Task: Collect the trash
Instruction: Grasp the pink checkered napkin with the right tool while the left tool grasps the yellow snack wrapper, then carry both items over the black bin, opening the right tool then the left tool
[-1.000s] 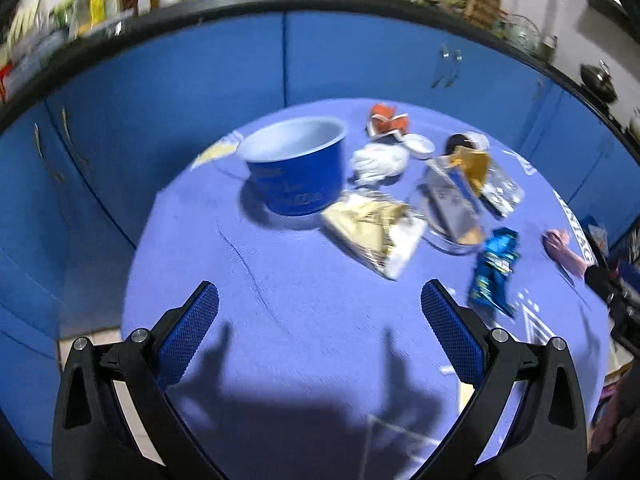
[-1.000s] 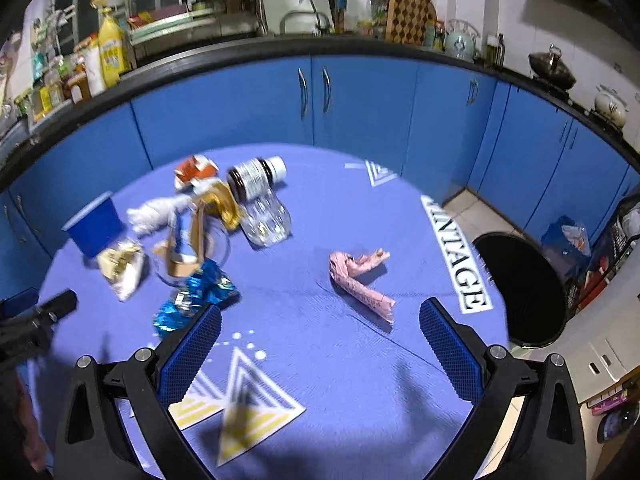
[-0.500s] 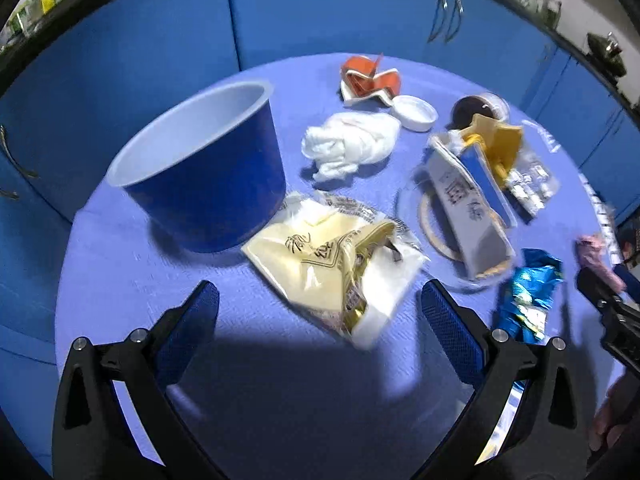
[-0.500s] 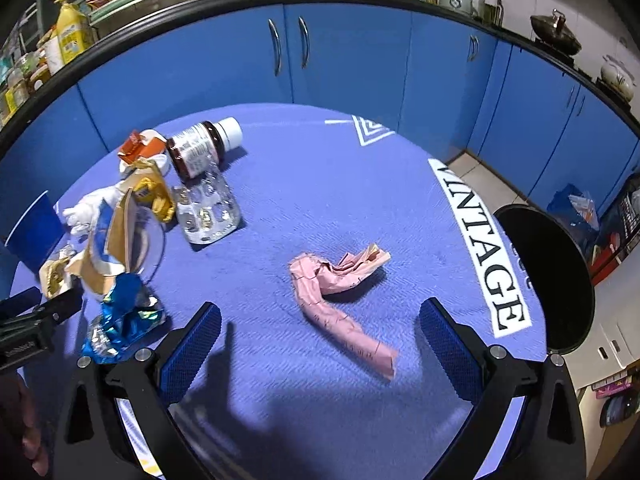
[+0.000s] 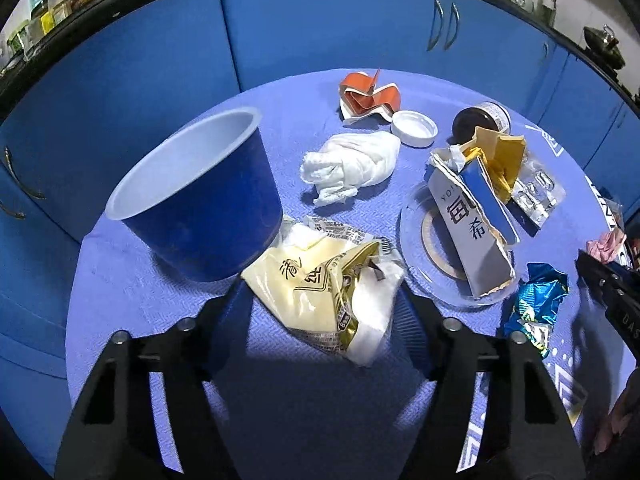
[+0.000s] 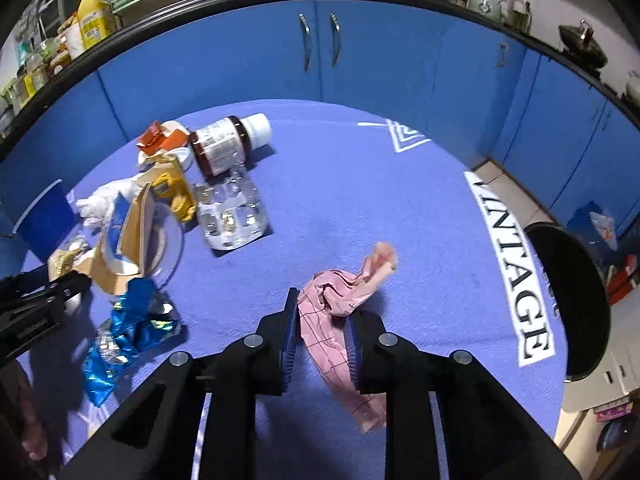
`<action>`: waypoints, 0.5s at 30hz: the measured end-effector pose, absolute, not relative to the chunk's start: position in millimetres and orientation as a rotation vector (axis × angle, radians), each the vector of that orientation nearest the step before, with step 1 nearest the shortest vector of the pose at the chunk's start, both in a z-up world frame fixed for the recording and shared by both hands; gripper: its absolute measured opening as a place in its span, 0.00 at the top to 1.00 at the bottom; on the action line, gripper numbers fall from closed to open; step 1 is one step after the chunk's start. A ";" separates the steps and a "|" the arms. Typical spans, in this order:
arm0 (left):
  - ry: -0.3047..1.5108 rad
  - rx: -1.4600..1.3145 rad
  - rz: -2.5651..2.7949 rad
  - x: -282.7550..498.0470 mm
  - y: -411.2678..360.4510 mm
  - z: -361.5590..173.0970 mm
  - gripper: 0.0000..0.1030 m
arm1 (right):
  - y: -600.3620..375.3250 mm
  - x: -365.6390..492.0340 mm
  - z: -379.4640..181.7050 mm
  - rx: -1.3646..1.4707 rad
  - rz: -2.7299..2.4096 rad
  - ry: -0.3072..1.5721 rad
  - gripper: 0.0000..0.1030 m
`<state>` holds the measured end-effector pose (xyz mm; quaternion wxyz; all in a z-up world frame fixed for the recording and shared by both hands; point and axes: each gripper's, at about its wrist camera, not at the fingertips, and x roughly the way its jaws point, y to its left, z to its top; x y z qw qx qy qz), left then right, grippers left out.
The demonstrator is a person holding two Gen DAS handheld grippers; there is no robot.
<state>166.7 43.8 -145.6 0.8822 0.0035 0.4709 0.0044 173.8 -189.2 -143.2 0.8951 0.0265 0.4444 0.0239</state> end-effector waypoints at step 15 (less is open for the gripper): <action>0.880 -0.014 -0.041 133.2 25.2 -101.4 0.60 | -199.6 136.1 -105.3 0.094 0.077 0.836 0.82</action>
